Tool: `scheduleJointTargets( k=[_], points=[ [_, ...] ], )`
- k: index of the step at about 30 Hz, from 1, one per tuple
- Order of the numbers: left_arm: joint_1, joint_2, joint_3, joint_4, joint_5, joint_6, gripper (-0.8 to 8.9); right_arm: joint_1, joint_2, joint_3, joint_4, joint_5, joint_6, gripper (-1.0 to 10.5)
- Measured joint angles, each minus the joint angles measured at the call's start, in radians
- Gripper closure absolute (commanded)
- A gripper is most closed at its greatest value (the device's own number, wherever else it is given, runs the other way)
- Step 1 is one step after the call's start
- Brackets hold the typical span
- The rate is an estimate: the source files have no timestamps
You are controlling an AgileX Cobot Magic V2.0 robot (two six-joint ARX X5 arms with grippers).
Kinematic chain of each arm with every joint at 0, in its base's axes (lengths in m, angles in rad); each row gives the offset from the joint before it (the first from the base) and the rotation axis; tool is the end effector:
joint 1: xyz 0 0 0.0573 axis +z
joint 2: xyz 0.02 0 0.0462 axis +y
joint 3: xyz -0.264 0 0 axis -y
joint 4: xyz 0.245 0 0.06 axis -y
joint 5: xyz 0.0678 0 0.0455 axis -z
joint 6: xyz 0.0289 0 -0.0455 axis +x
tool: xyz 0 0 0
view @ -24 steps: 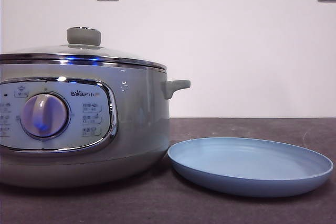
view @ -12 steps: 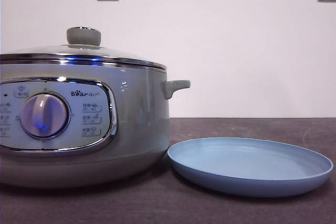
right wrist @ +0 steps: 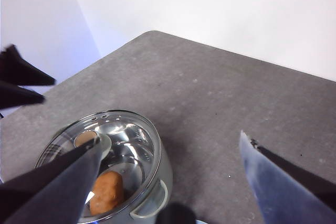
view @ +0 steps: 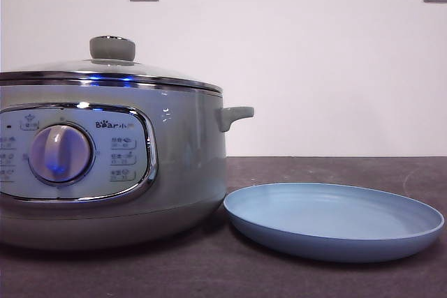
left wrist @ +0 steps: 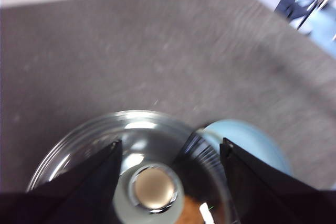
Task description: Take the potato out from the steamer,put the potato on the plate,close the lid
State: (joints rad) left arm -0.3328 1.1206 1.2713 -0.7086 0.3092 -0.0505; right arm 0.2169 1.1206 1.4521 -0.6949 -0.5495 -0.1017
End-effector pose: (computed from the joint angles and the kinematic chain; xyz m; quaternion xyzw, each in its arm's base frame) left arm 0.2043 -0.0799 0.3868 -0.0198 0.2829 -0.2963 0.9120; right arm 0.1956 0.0586 0.4448 -0.0165 0.1593 0.3763 0.9125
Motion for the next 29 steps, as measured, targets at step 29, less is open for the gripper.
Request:
scheduleJointTargets(
  k=[29],
  points=[
    [-0.165, 0.265, 0.0, -0.135, -0.281, 0.059, 5.79, 0.0, 0.0, 0.0, 0.0, 0.0, 0.0, 5.1]
  ],
)
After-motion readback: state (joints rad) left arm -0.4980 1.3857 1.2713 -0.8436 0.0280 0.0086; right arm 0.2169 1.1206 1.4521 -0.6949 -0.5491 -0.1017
